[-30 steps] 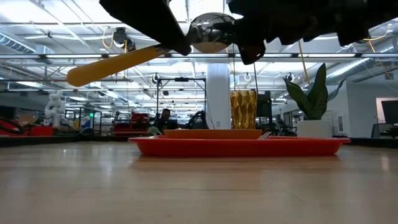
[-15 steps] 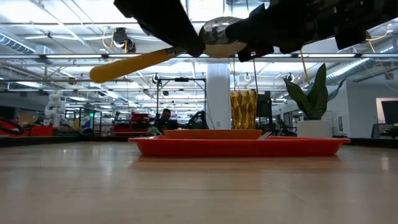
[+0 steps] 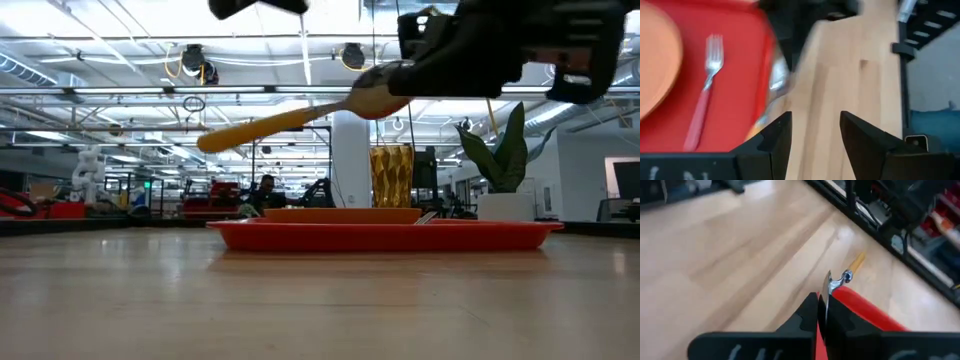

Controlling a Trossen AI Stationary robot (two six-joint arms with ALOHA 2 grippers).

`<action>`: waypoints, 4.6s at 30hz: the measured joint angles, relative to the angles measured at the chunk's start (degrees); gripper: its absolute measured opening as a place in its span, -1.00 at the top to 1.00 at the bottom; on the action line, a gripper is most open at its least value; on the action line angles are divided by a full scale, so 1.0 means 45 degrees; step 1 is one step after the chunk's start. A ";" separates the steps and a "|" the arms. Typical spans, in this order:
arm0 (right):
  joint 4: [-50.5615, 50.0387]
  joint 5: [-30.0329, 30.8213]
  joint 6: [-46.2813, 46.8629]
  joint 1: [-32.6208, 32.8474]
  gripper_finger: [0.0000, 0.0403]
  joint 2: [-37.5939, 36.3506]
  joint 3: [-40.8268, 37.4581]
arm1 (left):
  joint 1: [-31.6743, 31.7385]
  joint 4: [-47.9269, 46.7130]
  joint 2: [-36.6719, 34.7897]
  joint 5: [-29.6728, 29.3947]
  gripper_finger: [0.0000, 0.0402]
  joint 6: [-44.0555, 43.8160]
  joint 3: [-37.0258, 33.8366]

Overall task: Pick and place plate/cup/fork/spoon on tray
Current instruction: Put the yellow spoon on the red serving tray to the bottom of the pink fork, then return to Home Position

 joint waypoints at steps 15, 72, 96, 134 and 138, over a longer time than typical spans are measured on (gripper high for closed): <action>-0.0829 0.3137 -0.8658 0.1259 1.00 -0.0284 0.0010 | 0.1120 -0.1248 -0.0578 0.2196 0.15 0.2637 -0.0015; 0.0177 0.6772 -0.7985 0.1957 0.02 -0.0280 0.0000 | 0.2722 -0.0858 0.1368 0.0729 0.74 0.4954 -0.0044; 0.1101 1.4616 -0.5760 0.5521 0.05 -0.2883 0.0000 | 0.2787 0.4368 0.3716 -0.0260 0.74 0.5302 -0.0056; 0.1274 1.3201 -0.0515 0.5853 1.00 -0.6497 -0.2798 | 0.3323 0.3249 0.5176 -0.0233 0.54 0.3937 -0.0044; 0.1333 1.3197 -0.0265 0.5815 1.00 -0.6497 -0.2798 | 0.3323 0.3273 0.4882 -0.0233 0.54 0.3929 -0.0049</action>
